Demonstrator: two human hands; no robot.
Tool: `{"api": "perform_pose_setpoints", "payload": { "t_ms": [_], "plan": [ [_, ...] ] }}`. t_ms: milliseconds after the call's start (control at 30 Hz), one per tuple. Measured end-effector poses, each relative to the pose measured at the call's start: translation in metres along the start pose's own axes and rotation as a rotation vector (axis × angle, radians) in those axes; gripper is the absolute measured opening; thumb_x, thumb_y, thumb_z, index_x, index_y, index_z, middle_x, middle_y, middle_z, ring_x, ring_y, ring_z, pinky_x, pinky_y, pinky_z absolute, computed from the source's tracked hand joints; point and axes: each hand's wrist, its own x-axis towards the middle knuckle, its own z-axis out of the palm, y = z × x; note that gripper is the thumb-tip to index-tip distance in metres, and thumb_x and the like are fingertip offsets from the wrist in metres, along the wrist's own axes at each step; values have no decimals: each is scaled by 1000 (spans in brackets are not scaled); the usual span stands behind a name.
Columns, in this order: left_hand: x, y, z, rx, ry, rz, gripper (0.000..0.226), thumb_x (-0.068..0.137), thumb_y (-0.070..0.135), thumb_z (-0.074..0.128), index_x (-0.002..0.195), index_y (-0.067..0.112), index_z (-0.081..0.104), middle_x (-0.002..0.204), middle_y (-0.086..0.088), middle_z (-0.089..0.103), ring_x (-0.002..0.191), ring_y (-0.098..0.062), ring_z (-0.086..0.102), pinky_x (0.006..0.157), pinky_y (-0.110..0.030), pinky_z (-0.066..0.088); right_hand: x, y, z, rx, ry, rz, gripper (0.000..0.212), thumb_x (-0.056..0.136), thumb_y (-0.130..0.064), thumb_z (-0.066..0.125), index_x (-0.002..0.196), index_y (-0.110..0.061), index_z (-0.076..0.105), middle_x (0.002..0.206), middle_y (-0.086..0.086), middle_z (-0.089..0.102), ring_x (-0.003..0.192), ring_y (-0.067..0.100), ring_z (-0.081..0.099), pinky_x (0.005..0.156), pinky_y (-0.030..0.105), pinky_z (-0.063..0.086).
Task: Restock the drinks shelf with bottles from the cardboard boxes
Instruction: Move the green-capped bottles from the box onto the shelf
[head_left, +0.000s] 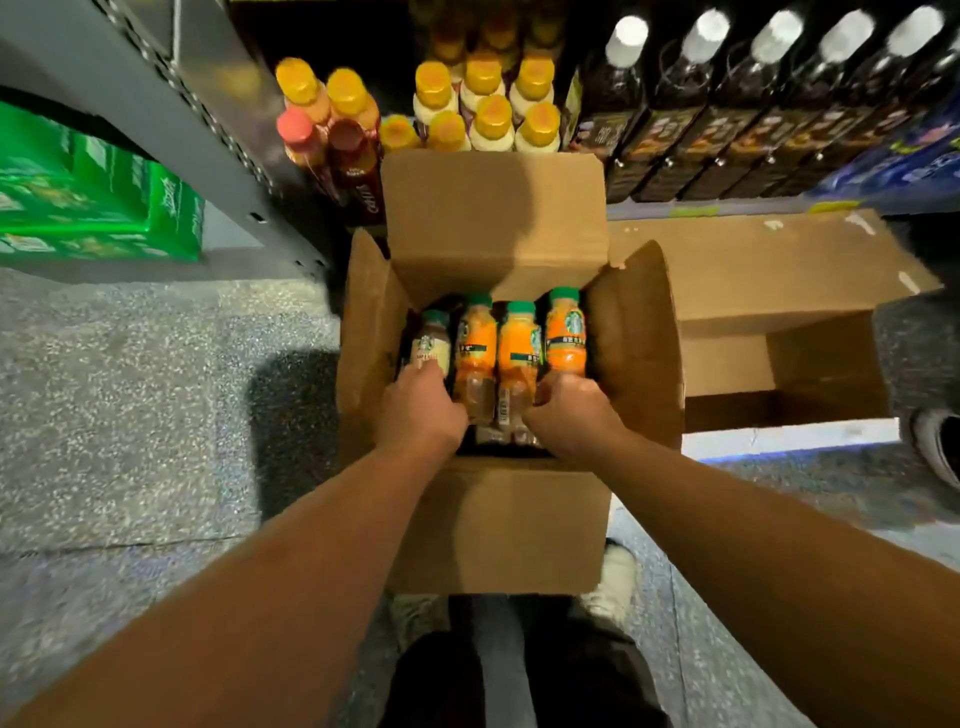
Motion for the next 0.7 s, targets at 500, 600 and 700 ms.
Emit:
{"api": "perform_pose_setpoints", "payload": {
  "t_ms": [500, 600, 700],
  "plan": [
    [53, 0, 76, -374, -8, -134, 49, 90, 30, 61, 130, 10, 43, 128, -11, 50, 117, -27, 48, 84, -34, 39, 66, 6, 59, 100, 151, 215, 41, 87, -29, 68, 119, -8, 53, 115, 9, 61, 105, 26, 61, 72, 29, 45],
    [59, 5, 84, -396, 2, -197, 52, 91, 30, 60, 134, 9, 39, 132, -11, 44, 121, -28, 46, 89, -37, 40, 72, 3, 61, 63, 143, 245, 45, 85, -34, 69, 119, -6, 55, 115, 10, 61, 103, 26, 61, 70, 29, 45],
    [64, 7, 88, -331, -1, -220, 50, 91, 31, 60, 131, 8, 41, 133, -12, 38, 120, -30, 44, 95, -41, 41, 76, 1, 64, 30, 124, 278, 55, 82, -42, 70, 120, -7, 54, 117, 11, 59, 103, 27, 61, 72, 30, 48]
  ]
}}
